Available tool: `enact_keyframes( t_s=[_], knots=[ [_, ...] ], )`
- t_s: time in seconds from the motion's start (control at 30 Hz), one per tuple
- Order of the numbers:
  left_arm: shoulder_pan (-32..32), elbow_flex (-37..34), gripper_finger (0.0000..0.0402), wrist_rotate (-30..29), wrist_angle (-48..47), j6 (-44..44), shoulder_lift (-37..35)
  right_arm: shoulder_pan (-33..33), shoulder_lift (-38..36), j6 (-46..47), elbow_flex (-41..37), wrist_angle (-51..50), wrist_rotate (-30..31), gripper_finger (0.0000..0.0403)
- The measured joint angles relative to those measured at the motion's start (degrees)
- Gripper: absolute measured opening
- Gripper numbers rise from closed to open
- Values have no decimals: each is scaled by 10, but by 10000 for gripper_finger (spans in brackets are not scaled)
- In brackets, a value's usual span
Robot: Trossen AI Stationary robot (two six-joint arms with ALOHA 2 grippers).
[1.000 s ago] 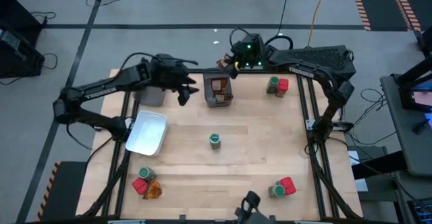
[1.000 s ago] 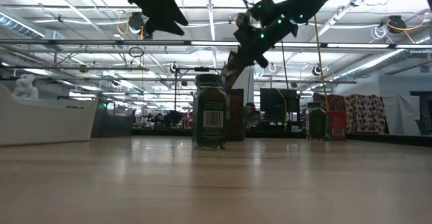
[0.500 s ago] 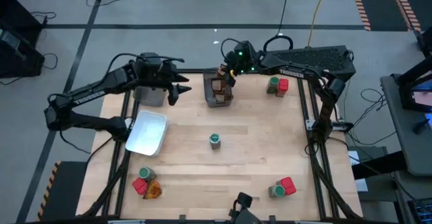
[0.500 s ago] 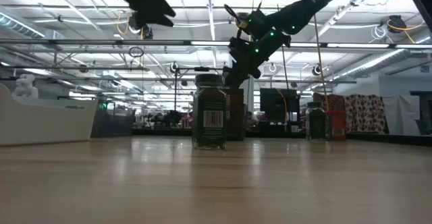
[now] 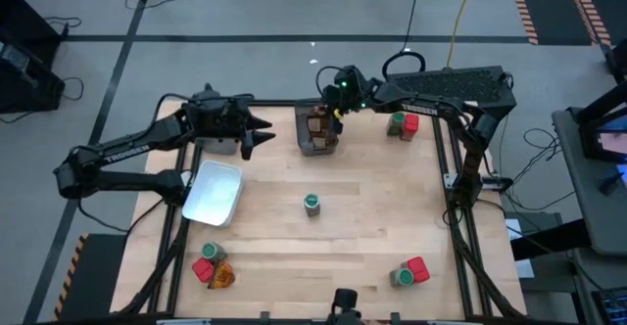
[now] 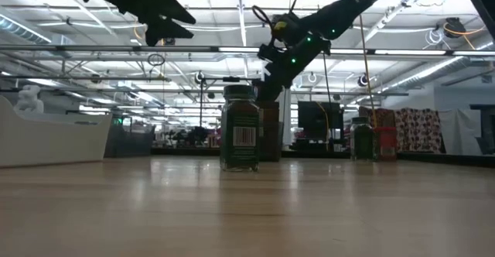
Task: Sort spices by type
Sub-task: Put the top brown seasoning bag into the middle black bin
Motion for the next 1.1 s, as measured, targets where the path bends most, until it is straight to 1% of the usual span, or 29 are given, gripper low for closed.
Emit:
enact_keyframes(
  t_s=[0.2,0.27,0.33,0.43,0.63,0.8,0.87,1.1],
  knots=[
    [-13,1,203,1,15,0,0,16,9,-39,0,-39,3,0],
    [-17,1,203,1,19,-4,-1,21,10,-42,0,-55,17,0],
    [-19,1,203,2,19,-12,0,26,10,-43,-1,-50,29,0],
    [-22,1,203,6,22,-15,0,30,10,-43,0,-42,29,0],
    [-31,1,203,9,22,-16,0,30,13,-22,0,-41,30,0],
    [-34,1,203,9,22,-16,0,30,13,53,0,-39,32,0],
    [-34,1,203,9,22,-16,0,30,13,68,0,-41,31,0],
    [-34,1,203,9,22,-17,0,33,22,65,0,-39,27,0]
  ],
)
